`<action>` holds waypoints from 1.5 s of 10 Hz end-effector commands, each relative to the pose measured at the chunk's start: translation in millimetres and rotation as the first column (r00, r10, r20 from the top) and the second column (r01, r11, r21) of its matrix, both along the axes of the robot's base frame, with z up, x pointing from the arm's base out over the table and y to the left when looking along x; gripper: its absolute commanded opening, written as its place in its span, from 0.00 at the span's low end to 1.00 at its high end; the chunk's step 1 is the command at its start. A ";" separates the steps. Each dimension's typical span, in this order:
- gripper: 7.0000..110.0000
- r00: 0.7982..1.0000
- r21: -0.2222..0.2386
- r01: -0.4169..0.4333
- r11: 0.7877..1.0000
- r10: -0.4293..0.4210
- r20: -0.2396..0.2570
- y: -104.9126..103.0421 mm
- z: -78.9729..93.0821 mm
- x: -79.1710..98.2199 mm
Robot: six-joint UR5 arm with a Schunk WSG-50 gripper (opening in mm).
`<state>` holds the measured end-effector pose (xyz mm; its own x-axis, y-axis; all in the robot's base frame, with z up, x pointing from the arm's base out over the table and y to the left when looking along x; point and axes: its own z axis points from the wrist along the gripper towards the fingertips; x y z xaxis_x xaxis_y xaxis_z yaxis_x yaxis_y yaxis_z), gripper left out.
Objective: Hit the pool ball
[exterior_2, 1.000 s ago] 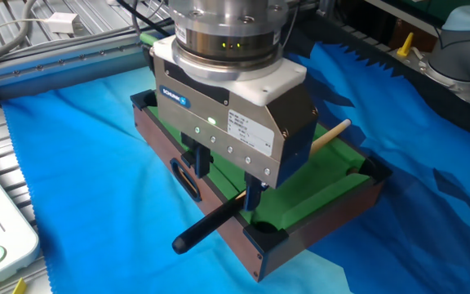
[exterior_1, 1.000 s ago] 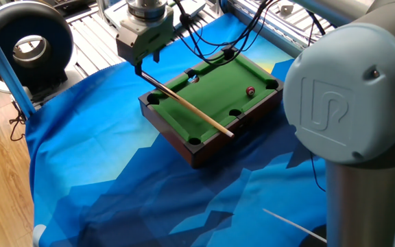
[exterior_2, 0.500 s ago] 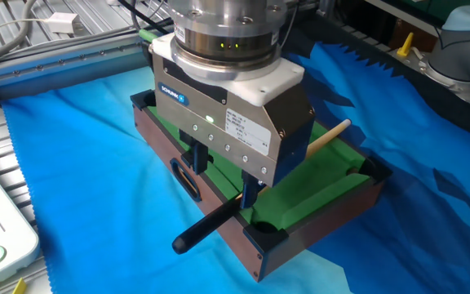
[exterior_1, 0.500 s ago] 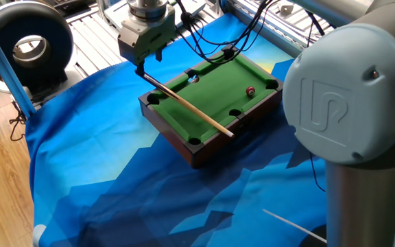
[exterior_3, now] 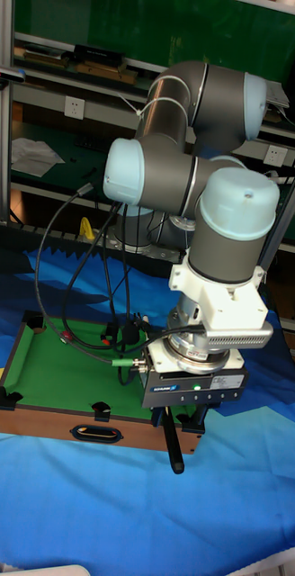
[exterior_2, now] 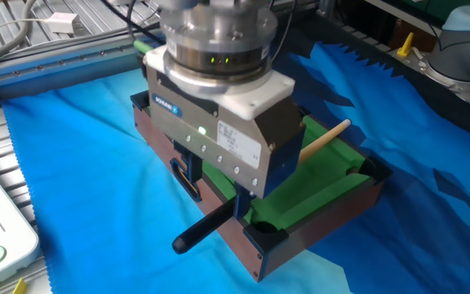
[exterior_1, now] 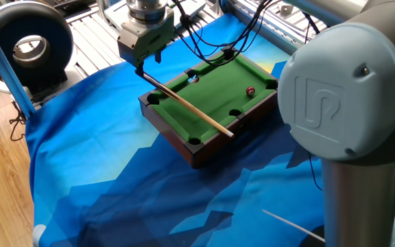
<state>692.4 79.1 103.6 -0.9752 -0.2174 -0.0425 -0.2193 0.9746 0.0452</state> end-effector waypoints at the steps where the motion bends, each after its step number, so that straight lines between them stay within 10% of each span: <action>1: 0.57 1.000 0.003 0.016 1.000 -0.016 0.004 -2.3 -13.7 5.0; 7: 0.57 0.982 -0.007 0.182 0.983 -0.182 -0.053 -1.0 -33.3 -8.4; 15: 0.57 0.989 -0.009 0.146 0.989 -0.146 -0.030 7.4 -46.8 -6.0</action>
